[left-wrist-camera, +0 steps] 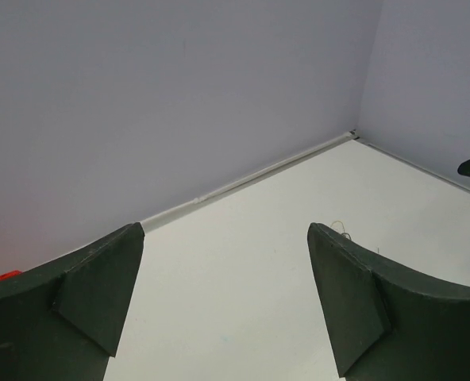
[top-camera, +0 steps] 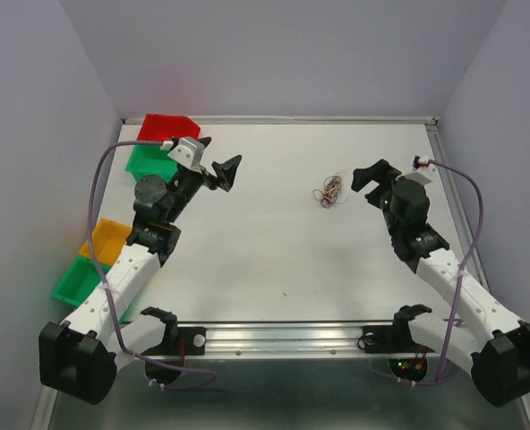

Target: Untangle the cables

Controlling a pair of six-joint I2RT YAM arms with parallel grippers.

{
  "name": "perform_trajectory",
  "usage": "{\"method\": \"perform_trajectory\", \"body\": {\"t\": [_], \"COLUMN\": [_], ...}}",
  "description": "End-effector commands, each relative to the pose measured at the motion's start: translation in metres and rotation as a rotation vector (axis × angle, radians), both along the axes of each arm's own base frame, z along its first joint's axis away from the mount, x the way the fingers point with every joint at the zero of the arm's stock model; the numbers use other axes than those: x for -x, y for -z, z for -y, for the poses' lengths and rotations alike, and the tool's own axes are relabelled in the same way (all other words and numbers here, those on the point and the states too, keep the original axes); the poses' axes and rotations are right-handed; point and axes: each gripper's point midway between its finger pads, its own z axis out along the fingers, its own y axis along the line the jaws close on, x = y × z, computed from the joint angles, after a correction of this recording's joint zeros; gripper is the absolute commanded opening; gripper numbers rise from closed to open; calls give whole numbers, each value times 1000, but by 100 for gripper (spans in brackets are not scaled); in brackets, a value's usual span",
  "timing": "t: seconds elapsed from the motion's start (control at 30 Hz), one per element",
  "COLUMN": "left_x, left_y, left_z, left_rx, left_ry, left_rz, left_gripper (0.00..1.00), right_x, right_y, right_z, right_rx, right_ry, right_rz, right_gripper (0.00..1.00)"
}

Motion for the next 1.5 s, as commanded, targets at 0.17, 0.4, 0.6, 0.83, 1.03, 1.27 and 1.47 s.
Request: {"method": "perform_trajectory", "body": {"t": [0.17,0.4,0.6,0.83,1.03,1.27,1.47], "left_x": [-4,-11,-15,-16,-21,-23,-24], "left_y": [-16,-11,-7,-3,4,31,56], "left_z": [8,10,13,17,20,45,70], "left_rx": [-21,-39,-53,-63,-74,-127,-188], "left_ry": [32,25,36,56,65,161,247], "left_rz": [62,53,45,38,19,-25,-51], "left_gripper": [96,95,95,95,95,95,96], "right_x": [-30,-67,-89,-105,-105,-76,-21], "right_y": [61,109,124,144,170,134,81], "right_z": [-43,-58,-58,-63,-82,-143,-197], "right_rx": [122,149,184,207,234,282,337], "right_ry": [-220,-240,-208,-207,-275,-487,-705], "right_rz": [-202,-343,-375,-413,-463,-364,-203], "right_gripper": [100,94,86,78,47,1,1]}}
